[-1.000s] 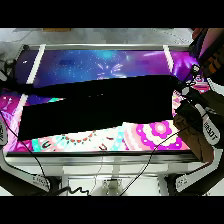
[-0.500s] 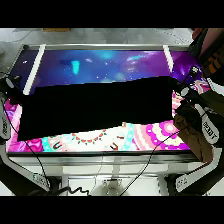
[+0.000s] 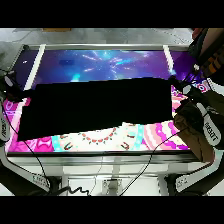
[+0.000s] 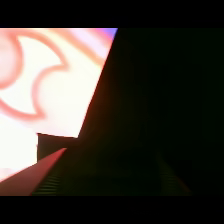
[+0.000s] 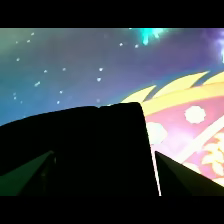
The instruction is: Fold the clothes and pants, and hang the long-sleeved shirts on hangers.
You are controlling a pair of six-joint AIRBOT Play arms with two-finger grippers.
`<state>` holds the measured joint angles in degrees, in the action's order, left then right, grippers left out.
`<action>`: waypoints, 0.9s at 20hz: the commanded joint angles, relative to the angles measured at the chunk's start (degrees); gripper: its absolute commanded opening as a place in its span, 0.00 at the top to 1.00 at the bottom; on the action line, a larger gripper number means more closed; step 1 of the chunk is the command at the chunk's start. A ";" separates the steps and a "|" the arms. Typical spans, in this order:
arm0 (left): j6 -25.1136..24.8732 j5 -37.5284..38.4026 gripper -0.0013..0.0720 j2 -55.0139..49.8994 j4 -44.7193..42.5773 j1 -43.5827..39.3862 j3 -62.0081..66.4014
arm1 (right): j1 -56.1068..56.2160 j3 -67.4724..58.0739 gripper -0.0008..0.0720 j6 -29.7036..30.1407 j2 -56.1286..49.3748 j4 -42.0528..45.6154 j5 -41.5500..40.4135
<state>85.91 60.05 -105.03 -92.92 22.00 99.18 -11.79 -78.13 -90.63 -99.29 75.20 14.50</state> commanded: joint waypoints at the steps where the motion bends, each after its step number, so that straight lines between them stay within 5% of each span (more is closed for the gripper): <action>1: 0.28 1.29 0.44 5.22 -1.92 0.46 0.00 | -1.25 -2.45 0.19 0.15 4.68 2.95 11.85; 2: 0.26 4.52 0.83 6.47 -3.30 1.14 0.00 | -2.16 -2.84 0.75 0.26 7.34 3.23 16.39; 3: 0.26 8.92 0.96 7.52 -4.59 2.12 -0.02 | -2.97 -2.82 0.93 0.70 9.99 3.76 19.19; 4: 0.24 13.44 0.96 8.09 -4.55 3.41 -0.02 | -3.74 -2.82 0.97 1.66 12.70 4.46 22.03; 7: -1.03 20.57 0.96 10.25 -4.39 6.38 -1.99 | -6.78 -2.12 0.97 1.75 20.41 7.39 33.00; 12: -3.17 6.84 0.96 26.75 -3.02 12.61 -21.55 | -11.93 17.27 0.97 1.75 38.71 8.11 41.40; 16: -5.20 -4.44 0.96 39.01 5.11 15.15 -34.97 | -11.67 41.13 0.96 0.20 57.35 -8.50 37.38; 17: -4.92 -5.97 0.95 40.52 6.95 15.19 -36.81 | -11.67 45.77 0.82 -1.40 60.35 -13.44 34.47; 18: -4.92 -6.03 0.83 40.98 8.11 15.19 -37.77 | -11.67 49.29 0.42 -2.45 61.83 -17.25 32.17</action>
<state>81.17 60.07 -69.34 -90.24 36.12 67.77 -23.20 -41.30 -90.32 -46.19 70.46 51.24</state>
